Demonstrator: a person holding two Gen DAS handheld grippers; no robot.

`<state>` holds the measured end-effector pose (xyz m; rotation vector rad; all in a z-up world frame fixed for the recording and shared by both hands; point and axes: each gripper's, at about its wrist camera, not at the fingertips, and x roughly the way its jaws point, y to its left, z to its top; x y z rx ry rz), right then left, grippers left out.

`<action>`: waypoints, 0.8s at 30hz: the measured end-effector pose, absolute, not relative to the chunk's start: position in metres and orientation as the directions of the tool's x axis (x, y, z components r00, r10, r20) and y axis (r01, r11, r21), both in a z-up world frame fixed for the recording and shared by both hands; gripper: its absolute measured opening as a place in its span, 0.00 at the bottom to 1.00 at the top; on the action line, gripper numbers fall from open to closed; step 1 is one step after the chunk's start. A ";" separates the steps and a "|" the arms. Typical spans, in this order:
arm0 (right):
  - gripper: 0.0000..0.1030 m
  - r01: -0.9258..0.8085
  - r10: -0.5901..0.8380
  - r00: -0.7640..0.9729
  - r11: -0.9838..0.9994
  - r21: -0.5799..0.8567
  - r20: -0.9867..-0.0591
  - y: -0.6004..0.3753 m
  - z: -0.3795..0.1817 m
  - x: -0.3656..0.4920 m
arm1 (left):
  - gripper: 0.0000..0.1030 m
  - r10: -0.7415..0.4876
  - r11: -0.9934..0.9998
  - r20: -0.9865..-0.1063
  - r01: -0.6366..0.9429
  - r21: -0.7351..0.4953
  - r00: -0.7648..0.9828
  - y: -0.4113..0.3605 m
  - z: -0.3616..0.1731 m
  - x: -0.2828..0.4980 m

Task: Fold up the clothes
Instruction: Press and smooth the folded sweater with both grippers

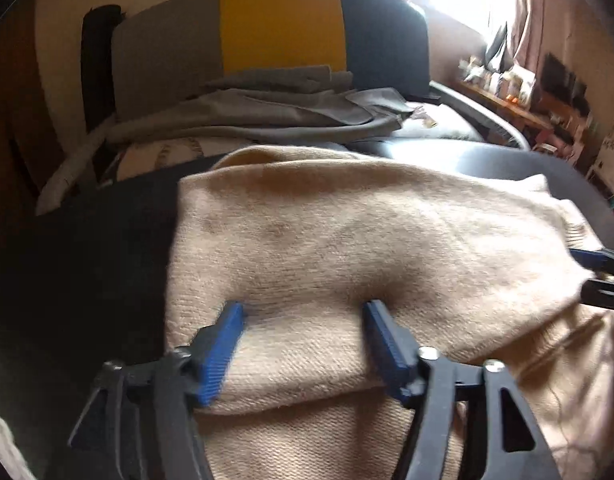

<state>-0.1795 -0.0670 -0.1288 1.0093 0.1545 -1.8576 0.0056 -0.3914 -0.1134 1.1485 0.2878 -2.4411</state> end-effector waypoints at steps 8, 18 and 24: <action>0.97 0.677 -0.800 0.009 -0.437 0.592 -0.601 0.035 -0.086 -0.144 | 0.65 -0.156 -0.887 -0.713 0.415 -0.204 -0.684 -0.374 -0.072 0.121; 1.00 0.313 -0.890 0.033 -0.424 0.850 -0.456 0.199 -0.143 -0.069 | 0.66 0.013 -0.761 -0.720 0.460 -0.457 -0.694 -0.339 -0.117 0.267; 1.00 0.301 -0.922 0.173 -0.284 0.910 -0.345 0.166 -0.160 -0.045 | 0.66 0.080 -0.760 -0.681 0.397 -0.514 -0.728 -0.311 -0.121 0.300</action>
